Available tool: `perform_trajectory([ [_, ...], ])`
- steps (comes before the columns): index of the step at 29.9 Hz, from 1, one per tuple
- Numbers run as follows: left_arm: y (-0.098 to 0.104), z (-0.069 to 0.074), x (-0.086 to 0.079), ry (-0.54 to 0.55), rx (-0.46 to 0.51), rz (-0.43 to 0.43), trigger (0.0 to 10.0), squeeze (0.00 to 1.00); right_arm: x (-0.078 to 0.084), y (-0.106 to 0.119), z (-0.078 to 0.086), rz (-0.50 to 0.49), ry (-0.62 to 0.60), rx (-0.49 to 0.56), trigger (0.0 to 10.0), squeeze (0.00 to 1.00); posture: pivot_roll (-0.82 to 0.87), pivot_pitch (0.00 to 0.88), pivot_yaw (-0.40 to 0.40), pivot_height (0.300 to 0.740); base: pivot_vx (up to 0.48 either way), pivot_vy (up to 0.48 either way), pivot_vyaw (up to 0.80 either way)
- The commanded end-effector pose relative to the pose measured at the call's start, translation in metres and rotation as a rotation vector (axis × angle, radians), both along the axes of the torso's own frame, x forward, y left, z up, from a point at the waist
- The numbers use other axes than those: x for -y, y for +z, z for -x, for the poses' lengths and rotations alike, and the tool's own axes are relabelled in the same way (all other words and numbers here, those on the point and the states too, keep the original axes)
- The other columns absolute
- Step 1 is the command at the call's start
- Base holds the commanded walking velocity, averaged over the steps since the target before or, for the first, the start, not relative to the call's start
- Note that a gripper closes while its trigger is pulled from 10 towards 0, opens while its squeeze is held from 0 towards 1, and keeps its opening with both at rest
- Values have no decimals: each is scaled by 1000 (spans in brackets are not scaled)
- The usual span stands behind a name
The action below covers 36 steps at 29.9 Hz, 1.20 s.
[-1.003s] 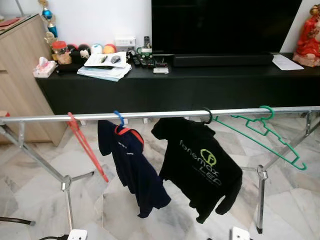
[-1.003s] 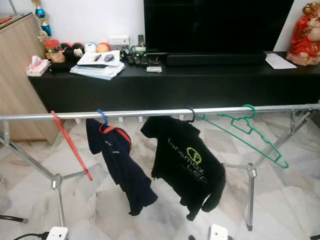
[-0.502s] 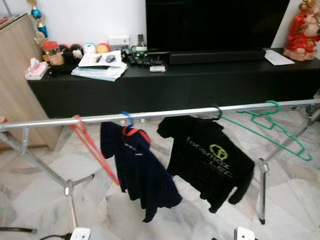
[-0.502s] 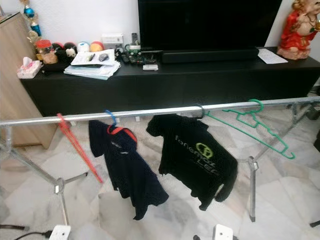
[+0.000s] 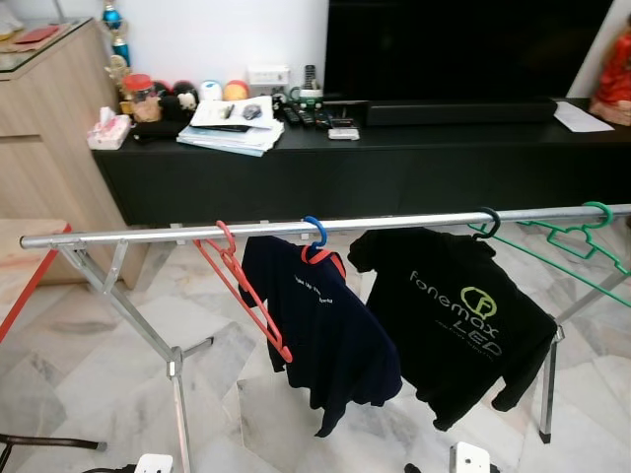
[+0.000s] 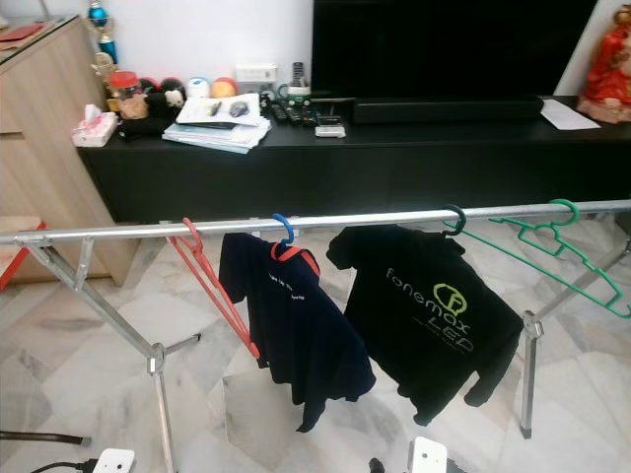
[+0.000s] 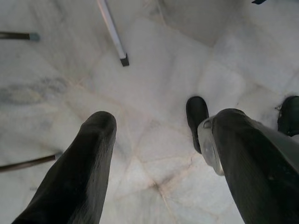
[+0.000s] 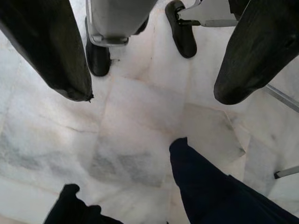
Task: Hang hanger
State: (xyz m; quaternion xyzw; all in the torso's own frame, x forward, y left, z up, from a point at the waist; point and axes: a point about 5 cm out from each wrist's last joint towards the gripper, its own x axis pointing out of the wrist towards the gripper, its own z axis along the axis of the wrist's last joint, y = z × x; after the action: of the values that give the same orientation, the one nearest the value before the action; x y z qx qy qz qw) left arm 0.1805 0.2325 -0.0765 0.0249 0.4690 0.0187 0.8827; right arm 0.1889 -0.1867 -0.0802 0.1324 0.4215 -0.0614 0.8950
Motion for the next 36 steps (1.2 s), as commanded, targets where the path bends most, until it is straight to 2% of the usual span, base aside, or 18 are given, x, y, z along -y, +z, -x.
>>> perform_trajectory([
  [1,-2,3,1,-13,-11,-1,10000,0,4,-1,2,10,-12,-4,10000,0,-56,62,25,740,0,0,0],
  [15,-3,5,3,-30,-26,6,10000,0,5,0,2,27,18,2,10000,0,-57,51,25,740,0,0,0],
  [33,-7,16,0,-25,-55,4,10000,0,4,0,1,16,22,7,10000,0,-58,66,23,740,0,0,795],
  [36,-8,19,-1,-27,-61,0,10000,0,4,1,1,7,0,17,10000,0,-60,67,22,740,0,0,0],
])
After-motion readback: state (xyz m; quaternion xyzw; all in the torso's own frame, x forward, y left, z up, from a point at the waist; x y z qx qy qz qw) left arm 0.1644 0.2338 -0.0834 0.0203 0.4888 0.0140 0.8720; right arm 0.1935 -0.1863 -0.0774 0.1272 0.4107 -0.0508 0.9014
